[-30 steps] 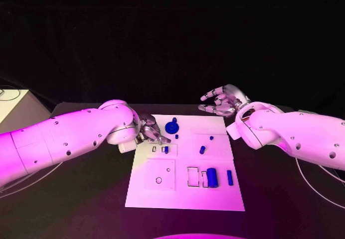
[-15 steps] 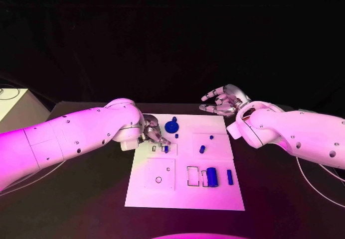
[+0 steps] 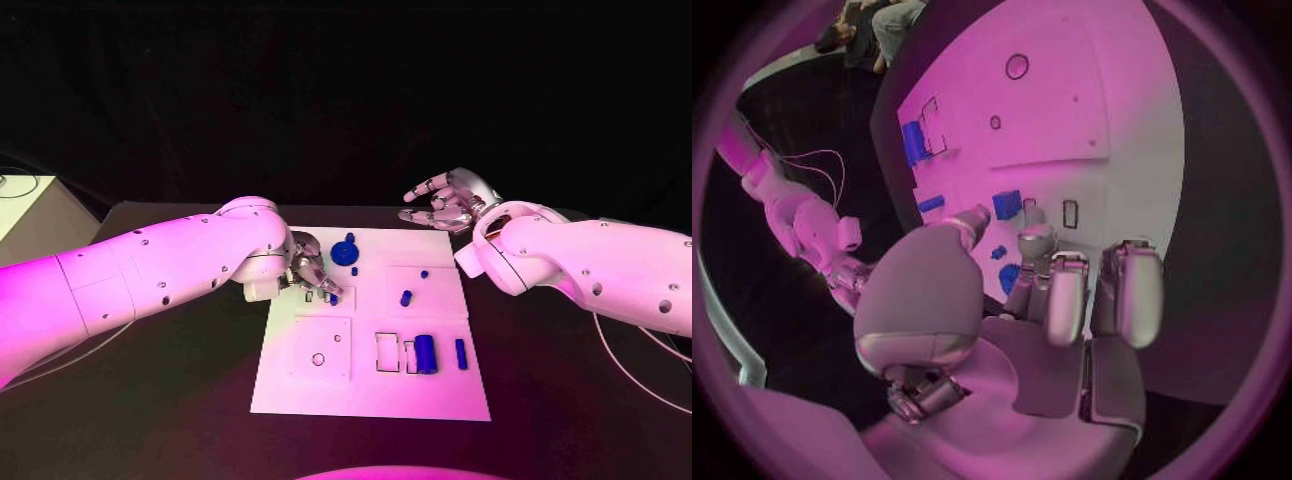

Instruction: Assemble the parts on the task board

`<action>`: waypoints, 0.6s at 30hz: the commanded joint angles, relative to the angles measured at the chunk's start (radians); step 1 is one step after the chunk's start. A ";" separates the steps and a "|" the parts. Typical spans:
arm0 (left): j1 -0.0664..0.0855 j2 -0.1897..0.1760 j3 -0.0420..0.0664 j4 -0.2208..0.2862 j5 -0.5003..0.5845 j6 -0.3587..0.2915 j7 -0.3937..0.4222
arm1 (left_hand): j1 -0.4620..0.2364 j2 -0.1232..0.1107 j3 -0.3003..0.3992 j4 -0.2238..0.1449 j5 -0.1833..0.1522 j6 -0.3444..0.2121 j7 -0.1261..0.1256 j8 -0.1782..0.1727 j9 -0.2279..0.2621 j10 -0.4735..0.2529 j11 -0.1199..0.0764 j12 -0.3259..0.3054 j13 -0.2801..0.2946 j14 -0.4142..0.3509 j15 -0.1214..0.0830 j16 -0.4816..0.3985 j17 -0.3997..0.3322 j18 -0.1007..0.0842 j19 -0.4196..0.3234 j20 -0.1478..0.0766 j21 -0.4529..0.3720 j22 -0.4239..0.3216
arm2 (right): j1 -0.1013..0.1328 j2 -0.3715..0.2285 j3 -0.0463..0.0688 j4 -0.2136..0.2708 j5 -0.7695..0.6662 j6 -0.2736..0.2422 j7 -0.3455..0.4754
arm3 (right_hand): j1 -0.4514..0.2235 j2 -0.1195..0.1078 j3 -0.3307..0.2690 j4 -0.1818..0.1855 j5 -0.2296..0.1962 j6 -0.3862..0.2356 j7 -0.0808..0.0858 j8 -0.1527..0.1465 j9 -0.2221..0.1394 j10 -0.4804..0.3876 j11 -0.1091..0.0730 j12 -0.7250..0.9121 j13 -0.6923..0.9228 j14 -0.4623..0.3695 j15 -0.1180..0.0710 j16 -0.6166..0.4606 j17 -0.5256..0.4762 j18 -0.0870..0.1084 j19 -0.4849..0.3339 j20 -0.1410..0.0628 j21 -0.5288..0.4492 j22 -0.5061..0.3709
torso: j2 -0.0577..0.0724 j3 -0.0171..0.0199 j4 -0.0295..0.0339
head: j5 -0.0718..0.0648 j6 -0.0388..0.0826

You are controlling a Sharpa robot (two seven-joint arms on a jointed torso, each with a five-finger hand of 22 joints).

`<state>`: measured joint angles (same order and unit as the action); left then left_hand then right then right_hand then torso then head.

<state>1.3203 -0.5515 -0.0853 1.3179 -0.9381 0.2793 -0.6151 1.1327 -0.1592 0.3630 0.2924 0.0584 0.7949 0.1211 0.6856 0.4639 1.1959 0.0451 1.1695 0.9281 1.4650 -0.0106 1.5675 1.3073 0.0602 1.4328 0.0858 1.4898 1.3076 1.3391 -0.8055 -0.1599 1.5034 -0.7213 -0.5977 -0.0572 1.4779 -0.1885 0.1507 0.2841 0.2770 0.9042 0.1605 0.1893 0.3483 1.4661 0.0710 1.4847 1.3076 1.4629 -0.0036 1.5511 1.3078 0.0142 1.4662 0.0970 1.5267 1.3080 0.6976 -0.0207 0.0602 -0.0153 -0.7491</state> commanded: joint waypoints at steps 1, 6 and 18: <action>0.002 0.005 0.000 0.001 0.007 0.031 -0.002 | 0.010 0.005 0.000 -0.006 -0.001 -0.006 -0.005 0.005 0.005 -0.005 -0.003 0.006 0.001 0.106 -0.009 0.003 0.263 -0.009 -0.005 -0.002 -0.005 0.029 | 0.000 0.002 0.000 -0.002 -0.012 0.021 -0.001 | -0.005 -0.003 0.002 0.004 0.004 -0.002 0.001 0.004 -0.001 0.026 0.007 -0.003 0.189 0.090 0.007 -0.005 0.189 -0.002 0.081 0.008 -0.003 0.230 | 0.000 -0.0004 0.0005 | -0.001 -0.002; 0.002 0.007 0.000 0.002 0.011 0.033 -0.002 | 0.023 0.009 0.005 -0.007 -0.001 -0.006 -0.006 0.009 0.013 -0.006 -0.004 0.008 0.003 0.106 -0.009 0.003 0.263 -0.009 -0.005 -0.002 -0.005 0.028 | 0.000 0.004 0.000 -0.004 -0.012 0.026 -0.001 | -0.007 -0.002 0.002 0.004 0.004 -0.003 0.001 0.005 -0.001 0.025 0.007 -0.003 0.188 0.090 0.007 -0.005 0.188 -0.001 0.081 0.008 -0.004 0.230 | 0.000 0.0007 -0.0006 | 0.002 -0.003; 0.001 0.017 -0.001 -0.009 0.029 0.037 0.000 | 0.056 0.024 0.031 -0.010 -0.001 -0.009 -0.009 0.017 0.033 -0.006 -0.007 0.010 0.006 0.106 -0.012 0.003 0.263 -0.009 -0.006 -0.005 -0.005 0.028 | 0.000 0.006 0.000 -0.007 -0.012 0.032 -0.004 | -0.010 -0.002 0.003 0.005 0.003 -0.003 0.001 0.005 -0.001 0.024 0.007 -0.004 0.187 0.090 0.007 -0.005 0.188 -0.001 0.080 0.009 -0.005 0.229 | 0.001 0.0010 -0.0004 | 0.000 -0.007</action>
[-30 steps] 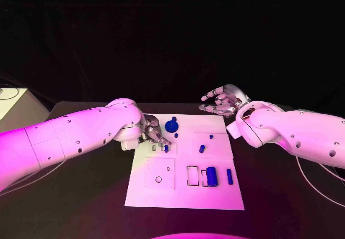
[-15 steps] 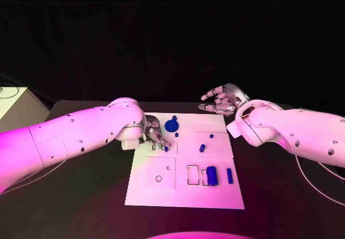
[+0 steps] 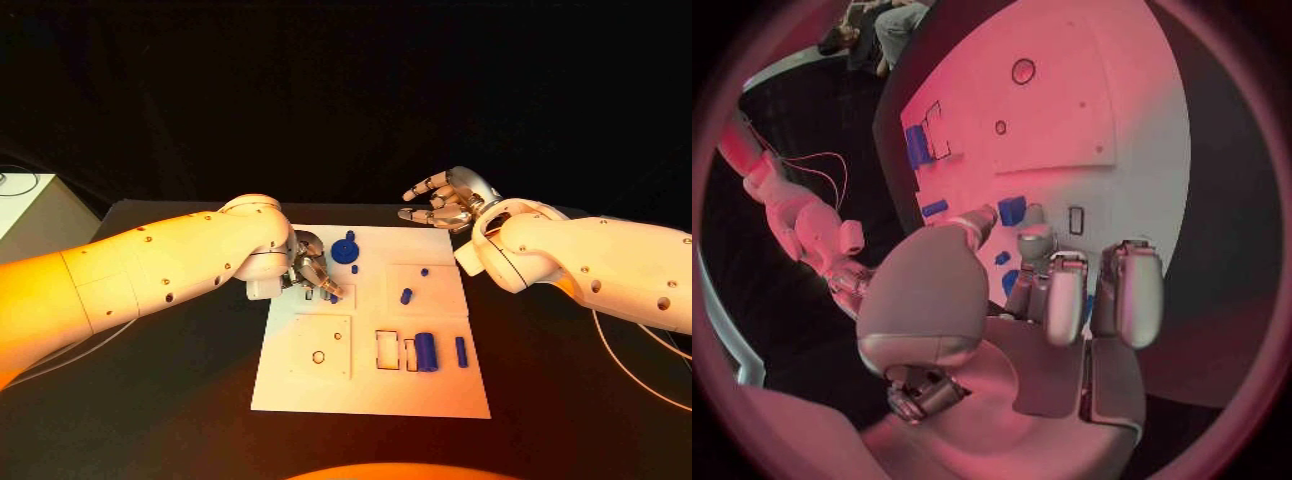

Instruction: Assemble the parts on the task board

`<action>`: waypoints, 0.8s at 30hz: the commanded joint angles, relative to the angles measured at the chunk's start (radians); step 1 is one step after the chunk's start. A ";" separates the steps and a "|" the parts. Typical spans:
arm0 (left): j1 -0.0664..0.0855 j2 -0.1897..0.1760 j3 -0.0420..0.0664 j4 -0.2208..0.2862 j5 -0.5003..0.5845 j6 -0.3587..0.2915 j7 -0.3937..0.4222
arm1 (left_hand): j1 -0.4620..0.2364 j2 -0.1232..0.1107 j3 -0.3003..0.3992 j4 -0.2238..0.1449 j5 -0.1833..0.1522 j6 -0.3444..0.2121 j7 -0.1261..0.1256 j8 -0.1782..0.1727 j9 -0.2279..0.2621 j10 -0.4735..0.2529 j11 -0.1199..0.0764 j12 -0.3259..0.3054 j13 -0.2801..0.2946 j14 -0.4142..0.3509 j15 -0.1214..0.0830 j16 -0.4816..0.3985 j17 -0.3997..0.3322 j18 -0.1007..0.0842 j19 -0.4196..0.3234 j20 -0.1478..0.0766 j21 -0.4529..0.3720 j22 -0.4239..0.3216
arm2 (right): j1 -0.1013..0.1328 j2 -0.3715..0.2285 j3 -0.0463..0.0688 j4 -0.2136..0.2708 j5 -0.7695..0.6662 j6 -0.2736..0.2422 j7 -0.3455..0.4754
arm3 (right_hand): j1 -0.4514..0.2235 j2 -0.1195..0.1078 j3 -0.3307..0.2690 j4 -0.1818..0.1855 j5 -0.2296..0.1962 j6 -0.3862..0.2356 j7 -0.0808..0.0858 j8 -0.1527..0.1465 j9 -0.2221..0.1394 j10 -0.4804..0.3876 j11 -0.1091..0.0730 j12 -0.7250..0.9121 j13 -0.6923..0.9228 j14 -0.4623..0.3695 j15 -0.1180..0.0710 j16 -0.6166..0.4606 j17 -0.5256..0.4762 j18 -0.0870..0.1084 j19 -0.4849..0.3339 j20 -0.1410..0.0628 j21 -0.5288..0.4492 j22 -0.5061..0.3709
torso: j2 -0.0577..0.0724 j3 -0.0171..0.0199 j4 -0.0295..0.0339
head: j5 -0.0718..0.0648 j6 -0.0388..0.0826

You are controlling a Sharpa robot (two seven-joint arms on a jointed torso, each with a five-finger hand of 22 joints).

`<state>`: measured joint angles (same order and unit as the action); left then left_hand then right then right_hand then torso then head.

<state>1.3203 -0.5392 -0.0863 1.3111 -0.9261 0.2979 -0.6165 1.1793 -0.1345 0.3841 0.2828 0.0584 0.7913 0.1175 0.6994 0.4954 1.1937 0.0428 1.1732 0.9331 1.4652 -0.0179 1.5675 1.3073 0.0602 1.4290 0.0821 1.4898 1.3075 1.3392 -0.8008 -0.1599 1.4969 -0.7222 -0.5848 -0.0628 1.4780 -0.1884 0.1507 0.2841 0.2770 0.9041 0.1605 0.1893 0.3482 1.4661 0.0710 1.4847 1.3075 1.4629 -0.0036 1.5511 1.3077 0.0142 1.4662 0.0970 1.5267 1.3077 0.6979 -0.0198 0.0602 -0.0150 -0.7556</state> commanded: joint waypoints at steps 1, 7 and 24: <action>0.001 0.005 0.000 -0.002 0.018 0.018 0.001 | 0.009 0.000 0.010 0.000 -0.001 -0.005 -0.005 0.004 0.002 -0.004 -0.005 0.007 0.001 0.106 -0.005 0.003 0.263 -0.009 -0.002 -0.001 -0.005 0.029 | 0.000 0.001 0.000 -0.001 -0.011 0.020 0.001 | -0.010 -0.002 0.003 0.005 0.003 -0.003 0.001 0.005 -0.001 0.024 0.007 -0.004 0.187 0.090 0.007 -0.005 0.188 -0.001 0.080 0.009 -0.005 0.230 | 0.001 0.0001 -0.0007 | -0.001 -0.001; 0.001 0.010 -0.001 -0.006 0.029 0.011 0.003 | 0.029 0.013 0.036 -0.001 -0.001 -0.009 -0.007 0.005 0.013 -0.005 -0.007 0.006 0.001 0.106 -0.007 0.003 0.263 -0.009 -0.002 -0.003 -0.006 0.028 | 0.000 0.002 0.000 -0.003 -0.011 0.023 -0.001 | -0.010 -0.002 0.003 0.005 0.003 -0.003 0.001 0.005 -0.001 0.024 0.007 -0.004 0.187 0.090 0.007 -0.005 0.188 -0.001 0.080 0.009 -0.005 0.230 | 0.000 0.0008 -0.0003 | -0.002 -0.005; 0.000 0.010 -0.002 -0.010 0.070 0.015 0.007 | 0.101 -0.015 0.366 -0.144 -0.001 -0.014 -0.020 0.027 0.099 -0.002 -0.023 -0.003 -0.001 0.106 -0.021 0.003 0.263 -0.008 -0.004 -0.015 -0.008 0.029 | 0.000 0.000 0.000 -0.005 -0.010 0.039 -0.006 | -0.015 -0.002 0.004 0.005 0.003 -0.003 0.001 0.006 -0.001 0.025 0.007 -0.004 0.187 0.089 0.007 -0.006 0.186 -0.001 0.079 0.009 -0.007 0.228 | -0.001 0.0002 -0.0014 | -0.003 -0.004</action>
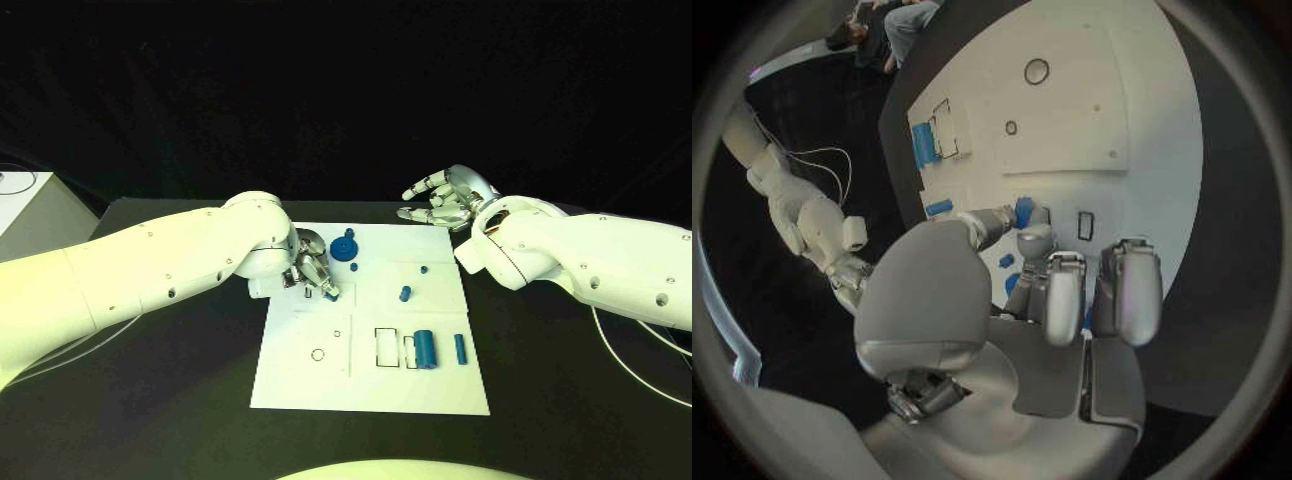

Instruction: Assemble the parts on the task board

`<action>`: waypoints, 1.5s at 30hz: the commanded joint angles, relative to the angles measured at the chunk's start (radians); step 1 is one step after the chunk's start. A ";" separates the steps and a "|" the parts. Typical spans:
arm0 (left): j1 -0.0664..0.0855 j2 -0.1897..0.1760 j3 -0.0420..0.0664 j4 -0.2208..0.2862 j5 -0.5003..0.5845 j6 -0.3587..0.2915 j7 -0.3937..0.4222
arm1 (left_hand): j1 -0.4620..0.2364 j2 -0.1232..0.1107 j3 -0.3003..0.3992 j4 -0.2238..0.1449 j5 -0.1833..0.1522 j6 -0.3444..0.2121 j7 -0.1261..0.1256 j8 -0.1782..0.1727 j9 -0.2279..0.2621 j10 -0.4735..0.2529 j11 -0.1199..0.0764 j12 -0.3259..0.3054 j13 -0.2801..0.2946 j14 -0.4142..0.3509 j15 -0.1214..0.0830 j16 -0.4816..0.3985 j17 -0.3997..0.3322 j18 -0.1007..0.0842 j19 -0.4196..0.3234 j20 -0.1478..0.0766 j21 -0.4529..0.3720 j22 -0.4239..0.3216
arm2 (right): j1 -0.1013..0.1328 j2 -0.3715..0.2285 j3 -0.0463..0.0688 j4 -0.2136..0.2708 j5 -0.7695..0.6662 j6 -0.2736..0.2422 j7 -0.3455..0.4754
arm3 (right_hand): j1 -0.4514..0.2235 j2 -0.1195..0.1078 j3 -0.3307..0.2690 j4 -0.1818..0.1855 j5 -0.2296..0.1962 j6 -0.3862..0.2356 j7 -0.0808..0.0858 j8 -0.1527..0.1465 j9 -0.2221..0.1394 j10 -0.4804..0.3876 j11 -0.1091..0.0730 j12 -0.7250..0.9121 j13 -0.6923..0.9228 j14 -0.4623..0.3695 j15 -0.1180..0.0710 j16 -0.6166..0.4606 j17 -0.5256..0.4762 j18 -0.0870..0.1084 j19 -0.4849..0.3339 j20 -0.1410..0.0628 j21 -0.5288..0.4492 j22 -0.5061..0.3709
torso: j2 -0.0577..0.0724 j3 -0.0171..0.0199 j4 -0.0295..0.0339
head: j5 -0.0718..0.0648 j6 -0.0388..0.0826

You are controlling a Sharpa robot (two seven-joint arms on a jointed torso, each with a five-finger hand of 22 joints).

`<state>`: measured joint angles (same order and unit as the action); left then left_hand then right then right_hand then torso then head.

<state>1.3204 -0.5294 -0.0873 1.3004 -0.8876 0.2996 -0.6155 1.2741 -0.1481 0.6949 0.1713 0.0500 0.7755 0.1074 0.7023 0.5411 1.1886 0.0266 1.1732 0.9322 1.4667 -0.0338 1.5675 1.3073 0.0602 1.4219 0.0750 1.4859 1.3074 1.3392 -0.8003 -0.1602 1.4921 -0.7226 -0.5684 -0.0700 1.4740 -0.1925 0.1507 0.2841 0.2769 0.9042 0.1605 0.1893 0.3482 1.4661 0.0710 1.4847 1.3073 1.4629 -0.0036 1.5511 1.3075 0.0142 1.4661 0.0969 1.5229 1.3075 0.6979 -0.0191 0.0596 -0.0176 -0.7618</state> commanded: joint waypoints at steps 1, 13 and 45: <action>0.000 -0.001 -0.001 0.001 0.036 0.009 0.008 | -0.008 -0.007 0.102 -0.061 0.008 -0.001 -0.007 0.036 0.075 0.007 -0.006 -0.004 0.001 0.104 -0.004 0.003 0.263 -0.008 0.003 -0.008 -0.004 0.030 | 0.000 0.000 0.000 0.000 -0.009 0.023 0.001 | -0.011 0.002 0.004 0.005 0.003 -0.003 0.001 0.006 -0.001 0.025 0.007 -0.004 0.188 0.089 0.007 -0.006 0.186 -0.001 0.079 0.009 -0.003 0.228 | -0.001 -0.0006 -0.0009 | -0.001 0.003; 0.000 -0.038 0.000 0.027 0.103 -0.125 0.039 | -0.120 -0.054 0.231 -0.161 0.229 0.019 -0.021 0.089 0.192 0.063 -0.018 0.021 0.040 0.104 -0.017 0.003 0.263 -0.014 0.021 -0.017 0.007 0.056 | 0.000 -0.008 0.000 0.002 -0.008 0.025 0.001 | -0.012 0.002 0.004 0.005 0.003 -0.003 0.001 0.007 -0.001 0.024 0.007 -0.005 0.187 0.089 0.007 -0.006 0.186 0.000 0.079 0.009 -0.004 0.227 | 0.000 -0.0006 0.0011 | -0.004 0.003; -0.008 -0.077 -0.023 0.088 0.007 -0.217 0.041 | -0.181 -0.092 0.215 -0.193 0.514 0.085 -0.048 0.095 0.246 0.119 -0.044 0.052 0.094 0.104 -0.040 0.003 0.263 -0.018 0.036 -0.038 0.016 0.077 | -0.002 -0.021 -0.002 0.002 -0.008 0.025 0.003 | -0.014 0.002 0.004 0.005 0.004 -0.003 0.001 0.007 -0.001 0.023 0.007 -0.005 0.187 0.089 0.007 -0.006 0.185 0.000 0.078 0.009 -0.005 0.227 | 0.002 0.0021 0.0006 | 0.001 -0.007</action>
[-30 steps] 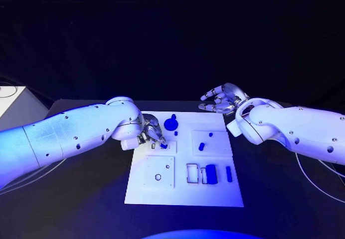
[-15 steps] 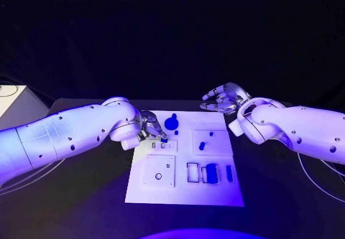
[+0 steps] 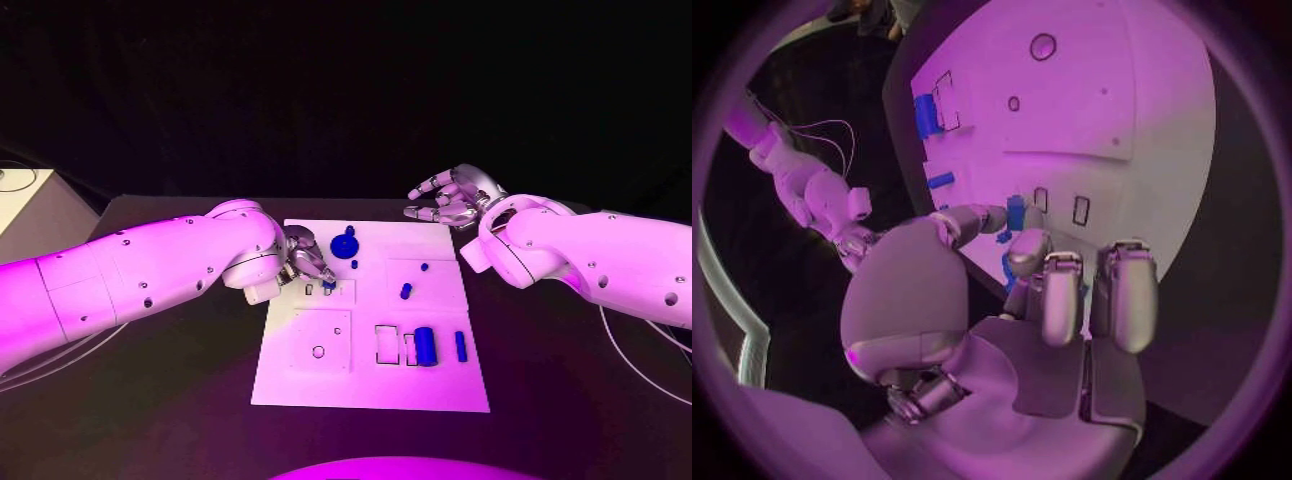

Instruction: Assemble the parts on the task board

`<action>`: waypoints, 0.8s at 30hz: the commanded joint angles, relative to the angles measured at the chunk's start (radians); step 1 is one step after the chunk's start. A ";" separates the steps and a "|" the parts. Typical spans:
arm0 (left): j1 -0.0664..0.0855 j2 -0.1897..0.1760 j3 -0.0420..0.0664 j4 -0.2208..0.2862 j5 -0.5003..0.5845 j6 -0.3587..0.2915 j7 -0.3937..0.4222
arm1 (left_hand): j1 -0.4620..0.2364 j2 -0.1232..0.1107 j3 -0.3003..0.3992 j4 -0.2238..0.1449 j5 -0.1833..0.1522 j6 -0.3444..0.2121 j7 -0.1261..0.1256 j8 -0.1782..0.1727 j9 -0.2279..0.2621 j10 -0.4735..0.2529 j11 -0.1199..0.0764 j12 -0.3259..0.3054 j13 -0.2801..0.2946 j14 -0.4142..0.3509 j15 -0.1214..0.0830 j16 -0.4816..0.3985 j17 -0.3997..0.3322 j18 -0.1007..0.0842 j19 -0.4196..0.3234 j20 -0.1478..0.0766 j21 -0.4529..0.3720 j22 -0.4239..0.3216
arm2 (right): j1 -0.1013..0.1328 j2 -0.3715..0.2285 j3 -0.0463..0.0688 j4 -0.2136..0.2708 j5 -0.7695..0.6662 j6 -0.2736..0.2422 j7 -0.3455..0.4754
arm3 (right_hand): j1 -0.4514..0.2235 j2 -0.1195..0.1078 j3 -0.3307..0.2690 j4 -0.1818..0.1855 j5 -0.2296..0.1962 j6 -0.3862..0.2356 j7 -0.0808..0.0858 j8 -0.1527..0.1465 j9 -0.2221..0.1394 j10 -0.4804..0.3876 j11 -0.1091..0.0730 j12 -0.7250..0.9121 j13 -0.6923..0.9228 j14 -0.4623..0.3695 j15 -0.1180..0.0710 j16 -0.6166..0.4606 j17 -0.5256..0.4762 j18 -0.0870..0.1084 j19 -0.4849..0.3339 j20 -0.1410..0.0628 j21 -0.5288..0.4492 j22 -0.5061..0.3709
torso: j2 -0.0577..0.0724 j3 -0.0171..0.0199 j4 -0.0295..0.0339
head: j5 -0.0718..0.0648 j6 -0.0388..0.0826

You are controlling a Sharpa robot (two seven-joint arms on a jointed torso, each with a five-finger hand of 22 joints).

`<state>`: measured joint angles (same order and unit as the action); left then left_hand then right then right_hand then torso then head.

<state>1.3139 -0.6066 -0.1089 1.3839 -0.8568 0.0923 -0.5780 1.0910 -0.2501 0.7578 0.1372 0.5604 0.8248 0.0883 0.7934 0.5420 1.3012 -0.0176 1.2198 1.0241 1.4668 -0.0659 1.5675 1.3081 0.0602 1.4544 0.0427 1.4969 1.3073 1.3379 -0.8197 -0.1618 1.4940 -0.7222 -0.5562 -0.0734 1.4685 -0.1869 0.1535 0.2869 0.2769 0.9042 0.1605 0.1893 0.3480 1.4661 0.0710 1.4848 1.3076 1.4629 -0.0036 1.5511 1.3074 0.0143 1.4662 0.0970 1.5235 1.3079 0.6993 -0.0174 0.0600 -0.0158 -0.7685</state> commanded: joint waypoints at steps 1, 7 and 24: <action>-0.002 0.000 -0.002 0.005 -0.025 -0.010 0.003 | 0.001 0.010 0.151 -0.159 0.004 0.037 -0.029 0.004 0.245 0.007 0.000 0.006 0.003 0.104 -0.008 0.003 0.263 -0.018 0.004 -0.006 0.005 0.078 | -0.001 -0.001 0.000 0.000 -0.009 0.013 0.007 | -0.008 -0.003 0.002 0.002 0.004 -0.003 0.001 0.007 -0.001 0.023 0.007 -0.005 0.186 0.089 0.007 -0.006 0.186 0.000 0.078 0.009 -0.005 0.227 | 0.000 0.0002 -0.0001 | 0.000 -0.001; -0.007 0.000 -0.006 0.006 -0.045 -0.014 -0.001 | -0.003 0.011 0.149 -0.157 0.004 0.042 -0.033 0.006 0.249 0.015 -0.003 0.010 0.009 0.104 -0.010 0.003 0.263 -0.019 0.007 -0.007 0.007 0.083 | -0.001 -0.002 0.000 -0.001 -0.011 0.012 0.008 | -0.008 -0.003 0.002 0.002 0.004 -0.003 0.001 0.007 -0.001 0.023 0.007 -0.005 0.186 0.089 0.007 -0.006 0.186 0.000 0.078 0.009 -0.005 0.227 | 0.001 -0.0001 0.0006 | 0.001 -0.001; -0.013 0.002 -0.009 0.000 -0.066 0.001 -0.011 | -0.012 0.013 0.143 -0.151 0.003 0.050 -0.039 0.009 0.256 0.024 -0.008 0.012 0.011 0.104 -0.014 0.003 0.263 -0.020 0.010 -0.010 0.008 0.087 | -0.001 -0.005 0.000 0.000 -0.014 0.013 0.009 | -0.013 -0.005 0.003 0.001 0.005 -0.005 0.001 0.008 -0.001 0.021 0.007 -0.008 0.184 0.088 0.007 -0.007 0.184 0.000 0.078 0.009 -0.007 0.226 | 0.001 -0.0006 0.0001 | 0.000 -0.005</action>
<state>1.3012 -0.6065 -0.1186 1.3833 -0.9106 0.0843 -0.5859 1.0839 -0.2449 0.7578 0.1372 0.5613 0.8319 0.0882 0.7979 0.5423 1.3160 -0.0249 1.2257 1.0361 1.4670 -0.0732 1.5675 1.3078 0.0603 1.4614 0.0358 1.5008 1.3081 1.3377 -0.8235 -0.1619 1.4928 -0.7244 -0.5562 -0.0725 1.4632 -0.1922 0.1535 0.2869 0.2769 0.9042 0.1605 0.1935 0.3480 1.4661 0.0710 1.4806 1.3074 1.4629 -0.0036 1.5473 1.3073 0.0142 1.4661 0.0970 1.5236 1.3076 0.7005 -0.0180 0.0600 -0.0150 -0.7724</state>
